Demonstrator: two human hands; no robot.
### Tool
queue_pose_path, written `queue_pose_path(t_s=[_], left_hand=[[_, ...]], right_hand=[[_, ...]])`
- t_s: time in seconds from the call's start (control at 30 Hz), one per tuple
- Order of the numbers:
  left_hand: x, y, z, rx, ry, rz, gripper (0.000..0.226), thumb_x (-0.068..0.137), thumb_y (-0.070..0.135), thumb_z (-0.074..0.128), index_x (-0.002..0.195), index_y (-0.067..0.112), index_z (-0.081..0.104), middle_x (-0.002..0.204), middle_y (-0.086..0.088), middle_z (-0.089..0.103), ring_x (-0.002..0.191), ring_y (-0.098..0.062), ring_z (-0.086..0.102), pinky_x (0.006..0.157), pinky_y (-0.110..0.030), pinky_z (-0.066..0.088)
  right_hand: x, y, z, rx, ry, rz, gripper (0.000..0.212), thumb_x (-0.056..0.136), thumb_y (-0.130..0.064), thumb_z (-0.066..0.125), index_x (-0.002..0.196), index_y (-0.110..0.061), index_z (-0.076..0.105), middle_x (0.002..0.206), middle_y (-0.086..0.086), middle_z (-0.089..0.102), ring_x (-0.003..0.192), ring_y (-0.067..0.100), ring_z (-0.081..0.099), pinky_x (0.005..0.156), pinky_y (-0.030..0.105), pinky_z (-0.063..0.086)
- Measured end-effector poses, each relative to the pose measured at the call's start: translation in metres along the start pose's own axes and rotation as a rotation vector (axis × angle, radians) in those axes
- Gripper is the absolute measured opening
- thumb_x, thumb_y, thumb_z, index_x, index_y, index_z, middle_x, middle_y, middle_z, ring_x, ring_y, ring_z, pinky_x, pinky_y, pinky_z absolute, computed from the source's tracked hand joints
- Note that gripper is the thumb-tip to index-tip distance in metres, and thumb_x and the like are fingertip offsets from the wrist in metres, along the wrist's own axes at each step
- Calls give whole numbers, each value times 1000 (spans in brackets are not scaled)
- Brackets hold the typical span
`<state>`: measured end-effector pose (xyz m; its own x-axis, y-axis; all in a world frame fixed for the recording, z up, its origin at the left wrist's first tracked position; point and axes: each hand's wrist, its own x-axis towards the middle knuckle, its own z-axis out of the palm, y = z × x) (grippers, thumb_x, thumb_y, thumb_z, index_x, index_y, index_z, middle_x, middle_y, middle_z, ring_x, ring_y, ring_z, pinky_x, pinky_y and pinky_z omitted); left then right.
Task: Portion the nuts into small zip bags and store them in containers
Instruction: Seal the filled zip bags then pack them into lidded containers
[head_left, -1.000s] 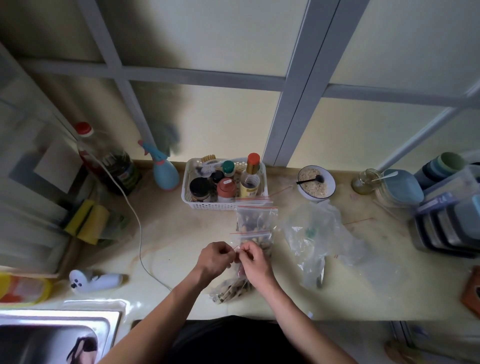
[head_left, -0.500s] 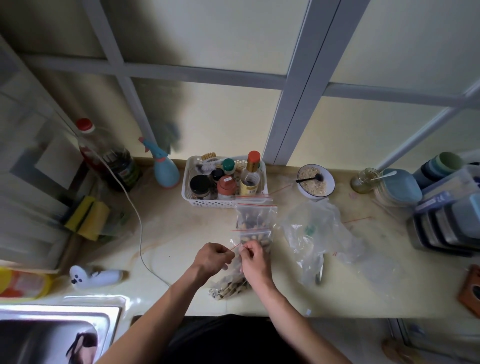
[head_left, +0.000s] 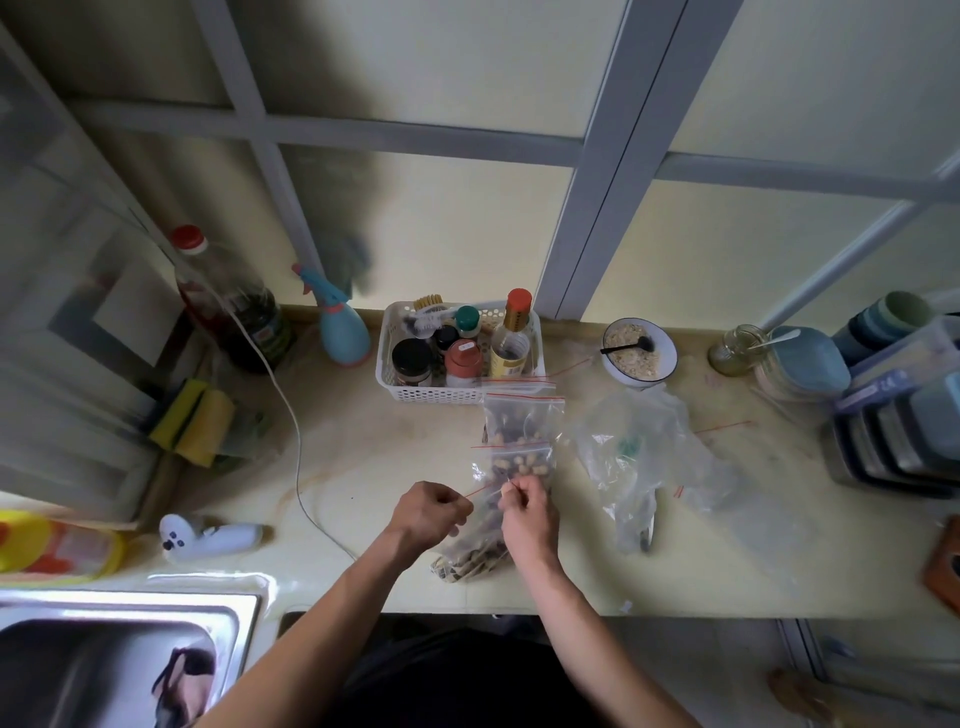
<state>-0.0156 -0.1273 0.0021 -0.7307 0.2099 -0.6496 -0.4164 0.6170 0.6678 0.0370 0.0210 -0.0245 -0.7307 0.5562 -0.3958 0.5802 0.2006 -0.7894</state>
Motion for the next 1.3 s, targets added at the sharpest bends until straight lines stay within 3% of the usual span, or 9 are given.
queue_pose_path(t_s=[0.2, 0.3, 0.43, 0.6, 0.77, 0.9, 1.07, 1.17, 1.3], left_hand=[[-2, -16, -6, -30, 20, -4, 17, 87, 25, 68, 79, 13, 75, 72, -1, 75, 70, -18, 72, 68, -27, 53], [-2, -26, -8, -58, 32, -14, 16, 86, 24, 68, 77, 11, 75, 70, 0, 74, 65, -16, 72, 73, -33, 57], [-1, -37, -11, -128, 72, -40, 20, 87, 26, 71, 78, 8, 73, 76, -4, 74, 64, -15, 71, 63, -26, 51], [-3, -44, -19, -285, 90, -43, 20, 85, 22, 77, 73, 7, 72, 72, -3, 71, 62, -17, 67, 55, -20, 44], [-4, -53, -20, -376, 90, -70, 16, 88, 18, 73, 80, 3, 73, 79, -8, 72, 62, -18, 67, 63, -27, 43], [-4, -55, -22, -386, 160, -43, 18, 84, 23, 77, 76, 6, 74, 72, -3, 73, 63, -16, 70, 66, -28, 45], [-6, -57, -25, -507, 187, -30, 19, 78, 16, 83, 78, -1, 75, 70, -10, 72, 62, -18, 69, 64, -26, 46], [-9, -56, -27, -588, 137, -2, 22, 85, 22, 79, 85, 1, 73, 79, -11, 72, 75, -22, 71, 71, -30, 48], [-11, -60, -27, -616, -174, 45, 50, 90, 52, 67, 115, 9, 68, 113, -2, 74, 110, -12, 67, 98, -34, 47]], right_hand=[[3, 6, 0, 25, 73, 49, 10, 101, -17, 55, 95, -12, 61, 86, 4, 69, 82, 25, 62, 73, 28, 44], [1, 9, 0, 40, 91, 54, 7, 101, -17, 55, 100, -13, 61, 92, 2, 65, 88, 25, 62, 78, 28, 45], [0, 8, 5, 43, 110, 45, 11, 101, -15, 55, 97, -8, 62, 89, 4, 66, 82, 23, 59, 69, 24, 38], [3, 11, 9, 65, 151, 54, 10, 100, -15, 55, 98, -8, 63, 94, 8, 71, 83, 25, 62, 70, 25, 40], [4, 16, 12, 78, 165, 63, 9, 99, -13, 56, 95, -9, 62, 94, 7, 72, 85, 28, 64, 75, 30, 47], [2, 11, 14, 87, 179, 21, 9, 98, -11, 57, 92, -13, 62, 88, 7, 72, 83, 30, 64, 73, 30, 45], [-1, 13, 15, 93, 154, 34, 17, 98, -18, 59, 85, -30, 59, 83, 2, 72, 75, 27, 67, 70, 42, 59], [-2, 10, 10, 201, 69, 80, 12, 101, -17, 57, 91, -22, 61, 85, 6, 70, 63, 16, 62, 52, 28, 54], [-1, 4, -3, 475, -33, 317, 8, 104, -15, 55, 104, -10, 61, 85, 5, 65, 47, 10, 50, 38, 17, 38]])
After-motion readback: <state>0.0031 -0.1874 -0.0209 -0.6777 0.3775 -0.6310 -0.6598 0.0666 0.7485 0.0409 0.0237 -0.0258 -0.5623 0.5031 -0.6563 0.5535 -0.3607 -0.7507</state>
